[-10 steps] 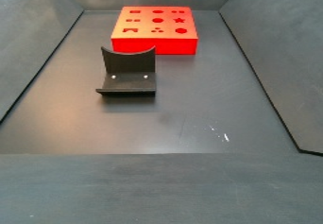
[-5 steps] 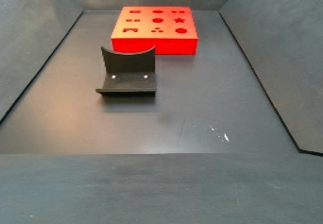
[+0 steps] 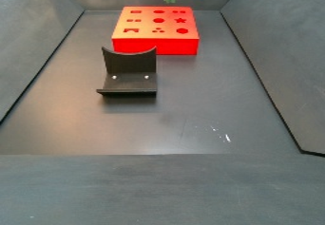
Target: Insert the star object.
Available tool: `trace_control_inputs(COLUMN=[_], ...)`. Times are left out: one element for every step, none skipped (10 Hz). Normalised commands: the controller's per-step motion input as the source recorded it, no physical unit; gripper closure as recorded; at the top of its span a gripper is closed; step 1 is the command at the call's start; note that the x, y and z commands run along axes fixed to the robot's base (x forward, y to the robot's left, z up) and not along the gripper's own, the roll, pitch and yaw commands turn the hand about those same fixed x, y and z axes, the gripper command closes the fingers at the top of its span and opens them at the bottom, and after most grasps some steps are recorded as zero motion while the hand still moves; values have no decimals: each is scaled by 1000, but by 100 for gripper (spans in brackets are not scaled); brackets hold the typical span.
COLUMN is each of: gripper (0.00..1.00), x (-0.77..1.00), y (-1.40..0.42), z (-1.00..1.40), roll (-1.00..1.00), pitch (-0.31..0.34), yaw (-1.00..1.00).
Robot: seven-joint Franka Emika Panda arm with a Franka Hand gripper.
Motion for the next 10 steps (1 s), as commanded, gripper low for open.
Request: trace_control_inputs(gripper=[100, 100, 100, 100, 100, 100, 100, 100, 100, 100], x=[-317, -94, 0, 0, -11, -106, -126, 0, 0, -103], y=[0, 0, 0, 0, 0, 20, 0, 26, 0, 37], z=[0, -134, -194, -189, -43, -126, -157, -254, -326, -277], roll=[411, 384, 166, 0, 0, 46, 0, -21, -79, -89], pitch=[0, 30, -27, 0, 0, 33, 0, -19, -156, -150], yaw=[-446, -543, -583, -286, -29, -149, -100, 0, -63, -3])
